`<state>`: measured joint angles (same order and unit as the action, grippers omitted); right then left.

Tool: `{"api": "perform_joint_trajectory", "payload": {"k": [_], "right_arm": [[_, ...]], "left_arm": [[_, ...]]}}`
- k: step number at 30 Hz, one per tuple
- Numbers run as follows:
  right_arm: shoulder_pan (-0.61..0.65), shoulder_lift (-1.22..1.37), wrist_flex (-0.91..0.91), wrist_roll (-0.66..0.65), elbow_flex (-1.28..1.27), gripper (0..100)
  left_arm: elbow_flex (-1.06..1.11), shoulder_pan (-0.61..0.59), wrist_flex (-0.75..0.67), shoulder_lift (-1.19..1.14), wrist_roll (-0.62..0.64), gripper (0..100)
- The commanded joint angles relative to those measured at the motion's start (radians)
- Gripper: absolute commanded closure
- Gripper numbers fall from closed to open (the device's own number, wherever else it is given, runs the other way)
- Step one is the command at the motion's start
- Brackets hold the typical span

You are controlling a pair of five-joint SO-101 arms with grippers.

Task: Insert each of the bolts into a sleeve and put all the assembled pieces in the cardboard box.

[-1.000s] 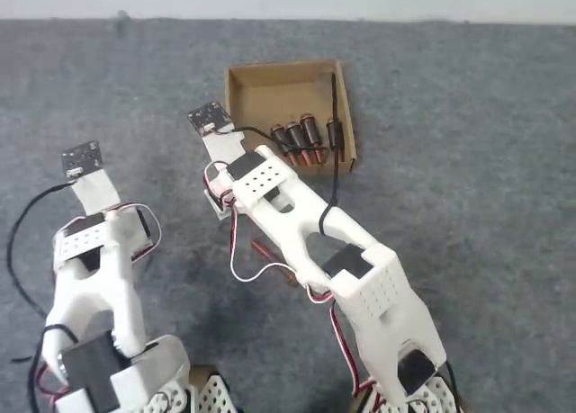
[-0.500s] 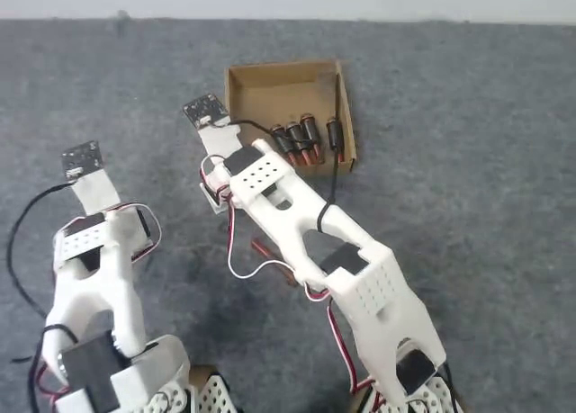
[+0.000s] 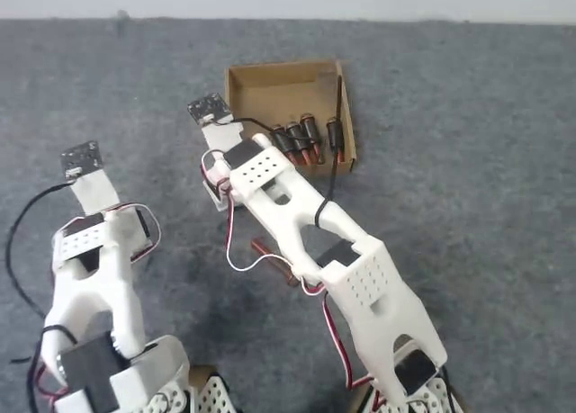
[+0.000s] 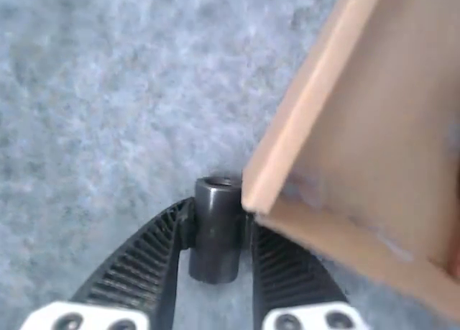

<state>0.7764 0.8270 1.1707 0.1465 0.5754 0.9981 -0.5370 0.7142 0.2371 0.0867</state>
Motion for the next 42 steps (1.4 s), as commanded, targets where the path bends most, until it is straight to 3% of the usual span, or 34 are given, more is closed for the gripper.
{"api": "perform_joint_trajectory", "payload": {"k": [1,9,17,29,37,42], "right_arm": [[-0.047,-0.067,0.222,-0.011,0.107,99.2],[-0.139,-0.278,0.619,-0.011,0.163,99.2],[-0.171,-0.527,0.616,-0.009,-0.164,99.2],[-0.216,-0.938,0.338,-0.012,-0.792,99.2],[-0.42,-1.242,0.143,-0.101,-1.209,99.2],[-0.587,-1.443,-0.019,-0.104,-1.464,99.2]], "left_arm": [[-0.044,0.003,0.003,0.005,0.008,99],[-0.044,0.003,0.003,0.005,0.008,99],[-0.042,0.003,0.003,0.005,0.005,99],[-0.042,0.006,0.003,0.005,0.003,99],[-0.042,0.023,0.009,0.005,0.0,99],[-0.041,0.086,0.087,0.044,-0.118,99]]}}
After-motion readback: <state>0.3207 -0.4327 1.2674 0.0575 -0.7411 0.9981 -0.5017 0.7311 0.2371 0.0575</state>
